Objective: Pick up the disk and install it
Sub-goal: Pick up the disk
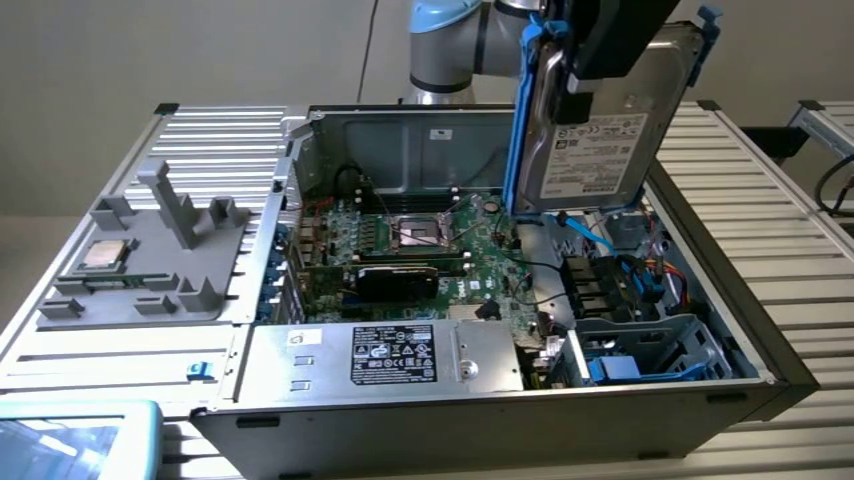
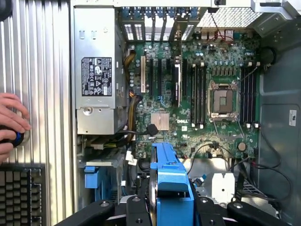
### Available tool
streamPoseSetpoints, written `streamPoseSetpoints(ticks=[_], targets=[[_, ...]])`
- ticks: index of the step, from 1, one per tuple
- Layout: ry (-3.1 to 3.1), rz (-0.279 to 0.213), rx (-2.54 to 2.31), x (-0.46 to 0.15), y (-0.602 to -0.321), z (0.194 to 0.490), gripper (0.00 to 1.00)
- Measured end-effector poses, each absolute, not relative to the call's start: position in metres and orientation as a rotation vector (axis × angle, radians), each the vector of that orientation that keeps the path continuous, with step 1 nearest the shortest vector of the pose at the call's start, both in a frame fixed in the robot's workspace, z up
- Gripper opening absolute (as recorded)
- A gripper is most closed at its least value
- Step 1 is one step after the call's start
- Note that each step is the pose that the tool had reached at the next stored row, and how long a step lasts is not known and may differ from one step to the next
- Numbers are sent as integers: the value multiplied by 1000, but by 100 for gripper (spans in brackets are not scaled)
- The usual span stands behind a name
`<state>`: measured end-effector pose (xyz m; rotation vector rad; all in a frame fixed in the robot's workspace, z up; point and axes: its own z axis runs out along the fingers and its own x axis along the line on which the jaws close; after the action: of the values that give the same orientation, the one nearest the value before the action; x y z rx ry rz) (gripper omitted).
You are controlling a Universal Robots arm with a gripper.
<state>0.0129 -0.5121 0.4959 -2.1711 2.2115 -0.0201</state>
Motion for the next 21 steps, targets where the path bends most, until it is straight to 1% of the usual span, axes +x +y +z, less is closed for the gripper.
streamPoseSetpoints(ticks=[11,21], targets=[[2212,-20,-2171,16,-540,496,37],[2212,-22,-2172,32,-554,496,37]])
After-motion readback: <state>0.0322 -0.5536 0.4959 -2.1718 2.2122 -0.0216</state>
